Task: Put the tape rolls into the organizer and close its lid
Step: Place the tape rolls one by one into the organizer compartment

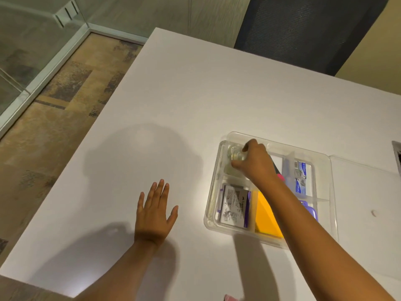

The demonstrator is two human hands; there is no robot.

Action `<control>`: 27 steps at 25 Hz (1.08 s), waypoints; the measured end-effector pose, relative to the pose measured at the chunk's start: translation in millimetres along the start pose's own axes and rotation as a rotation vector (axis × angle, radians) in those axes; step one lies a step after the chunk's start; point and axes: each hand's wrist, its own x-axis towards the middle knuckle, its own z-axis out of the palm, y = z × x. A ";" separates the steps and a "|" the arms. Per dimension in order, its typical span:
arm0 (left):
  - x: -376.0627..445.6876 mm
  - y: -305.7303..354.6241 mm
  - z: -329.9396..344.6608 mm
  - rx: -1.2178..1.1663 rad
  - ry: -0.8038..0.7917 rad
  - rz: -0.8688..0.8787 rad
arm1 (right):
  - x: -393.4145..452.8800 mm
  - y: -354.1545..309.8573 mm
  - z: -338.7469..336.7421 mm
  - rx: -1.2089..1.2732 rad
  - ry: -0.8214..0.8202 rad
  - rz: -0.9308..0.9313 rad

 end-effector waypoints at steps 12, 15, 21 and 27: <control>0.2 2.4 -3.7 -0.026 -0.033 -0.014 | 9.1 1.7 31.4 -0.115 -0.140 0.156; -0.5 2.5 -4.6 -0.027 -0.041 -0.018 | 11.7 0.0 32.0 -0.138 -0.159 0.166; 0.2 2.4 -4.2 -0.034 -0.047 -0.013 | -0.6 11.0 11.0 -0.064 -0.038 0.039; -1.7 0.8 -1.0 -0.047 -0.025 -0.002 | -61.3 91.2 -23.4 0.133 0.431 -0.171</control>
